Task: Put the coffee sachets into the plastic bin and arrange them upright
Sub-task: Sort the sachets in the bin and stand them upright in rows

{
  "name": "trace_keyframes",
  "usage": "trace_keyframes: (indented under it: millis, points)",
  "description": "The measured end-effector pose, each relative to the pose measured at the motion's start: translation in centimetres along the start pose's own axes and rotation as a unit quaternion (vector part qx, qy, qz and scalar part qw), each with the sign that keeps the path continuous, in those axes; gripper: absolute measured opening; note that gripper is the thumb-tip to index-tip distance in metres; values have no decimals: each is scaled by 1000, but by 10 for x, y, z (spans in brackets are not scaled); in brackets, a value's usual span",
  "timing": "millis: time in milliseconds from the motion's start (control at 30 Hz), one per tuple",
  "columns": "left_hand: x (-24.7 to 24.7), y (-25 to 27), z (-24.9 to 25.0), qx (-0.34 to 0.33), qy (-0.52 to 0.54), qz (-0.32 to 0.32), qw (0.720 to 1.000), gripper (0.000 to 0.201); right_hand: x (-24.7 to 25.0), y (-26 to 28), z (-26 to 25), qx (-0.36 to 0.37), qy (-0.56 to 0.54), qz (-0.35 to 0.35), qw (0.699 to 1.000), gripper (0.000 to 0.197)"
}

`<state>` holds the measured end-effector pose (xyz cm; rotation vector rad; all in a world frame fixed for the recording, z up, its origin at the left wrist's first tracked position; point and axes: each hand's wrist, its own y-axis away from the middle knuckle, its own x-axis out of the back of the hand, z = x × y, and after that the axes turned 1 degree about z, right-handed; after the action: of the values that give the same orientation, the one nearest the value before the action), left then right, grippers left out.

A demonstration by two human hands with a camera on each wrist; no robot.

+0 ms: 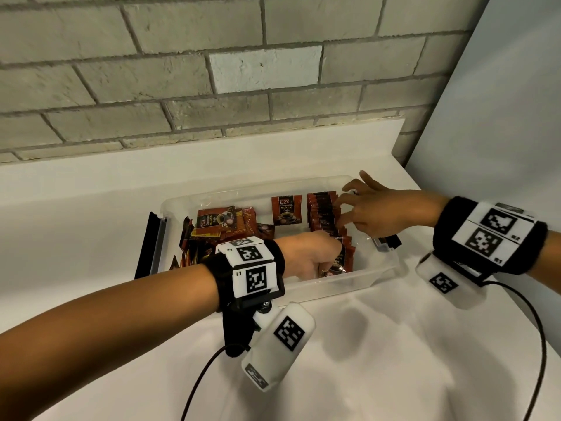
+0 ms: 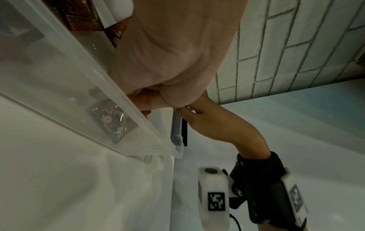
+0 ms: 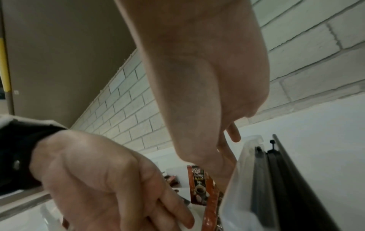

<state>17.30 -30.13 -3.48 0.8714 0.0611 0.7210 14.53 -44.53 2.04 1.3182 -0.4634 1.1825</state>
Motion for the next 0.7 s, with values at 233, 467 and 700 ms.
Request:
trace_keyframes:
  millis: [233,467,700]
  points:
    - [5,-2,6,-10,29,12,999,27,2,13,-13,62,-23,-62,996,51]
    - [7,-8,7,-21,48,10,999,29,-2,18,-20,67,0,-105,992,61]
    - [9,-11,11,-55,46,42,997,25,-3,15,-32,92,8,-160,983,62]
